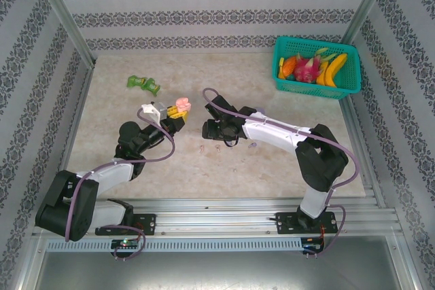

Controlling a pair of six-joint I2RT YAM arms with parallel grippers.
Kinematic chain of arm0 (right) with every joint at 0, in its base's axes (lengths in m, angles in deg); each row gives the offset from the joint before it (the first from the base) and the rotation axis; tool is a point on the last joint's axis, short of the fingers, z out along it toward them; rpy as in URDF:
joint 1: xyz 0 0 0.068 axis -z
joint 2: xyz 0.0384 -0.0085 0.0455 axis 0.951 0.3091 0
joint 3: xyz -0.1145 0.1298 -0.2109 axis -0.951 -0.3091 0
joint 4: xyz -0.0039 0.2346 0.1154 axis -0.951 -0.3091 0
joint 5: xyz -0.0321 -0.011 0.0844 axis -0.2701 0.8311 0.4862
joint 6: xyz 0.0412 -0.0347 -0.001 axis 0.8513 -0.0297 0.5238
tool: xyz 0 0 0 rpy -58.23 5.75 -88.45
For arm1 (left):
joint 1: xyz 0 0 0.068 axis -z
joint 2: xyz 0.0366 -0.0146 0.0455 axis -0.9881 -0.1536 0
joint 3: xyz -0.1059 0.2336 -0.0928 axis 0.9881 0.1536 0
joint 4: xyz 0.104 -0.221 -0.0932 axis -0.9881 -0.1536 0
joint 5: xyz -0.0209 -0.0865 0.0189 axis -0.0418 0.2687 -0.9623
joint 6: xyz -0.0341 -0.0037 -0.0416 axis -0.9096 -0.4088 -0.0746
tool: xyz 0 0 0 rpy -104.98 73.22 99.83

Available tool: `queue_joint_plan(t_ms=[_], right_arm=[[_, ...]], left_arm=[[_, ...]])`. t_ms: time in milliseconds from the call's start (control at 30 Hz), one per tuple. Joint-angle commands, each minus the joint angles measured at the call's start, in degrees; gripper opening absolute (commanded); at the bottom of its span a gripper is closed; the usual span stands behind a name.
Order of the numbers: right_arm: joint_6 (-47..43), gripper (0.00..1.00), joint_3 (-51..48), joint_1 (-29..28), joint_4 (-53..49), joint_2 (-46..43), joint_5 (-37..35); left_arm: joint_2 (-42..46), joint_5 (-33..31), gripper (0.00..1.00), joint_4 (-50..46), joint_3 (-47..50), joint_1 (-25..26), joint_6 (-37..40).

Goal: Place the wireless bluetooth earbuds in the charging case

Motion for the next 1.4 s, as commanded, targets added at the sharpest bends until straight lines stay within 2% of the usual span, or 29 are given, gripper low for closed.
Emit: queue_joint_plan(t_ms=[0,300,533,800,1367], right_arm=[[1.52,0.51,0.96,0.47,-0.5,0.94,-1.54],[2.06,0.5,1.14,-0.94,-1.39,3.81,-0.84],[1.48,0.48,1.49,-2.29,-0.96,7.08,-0.11],[-0.57,0.46,4.17,-4.03,-1.56,10.25,0.26],[-2.91,0.42,8.67,-5.82,-2.94,15.88,-0.55]], left_arm=[[-1.28,3.82,0.0,5.46,-1.82,-0.4,-1.87],[-2.74,1.87,0.0,7.58,-2.98,-0.35,-3.74],[-1.98,1.57,0.0,5.61,-4.78,-0.37,-3.8],[0.69,3.2,0.0,-0.89,-7.6,-0.41,-0.26],[2.24,3.12,0.0,-0.62,-8.31,-0.39,-0.78]])
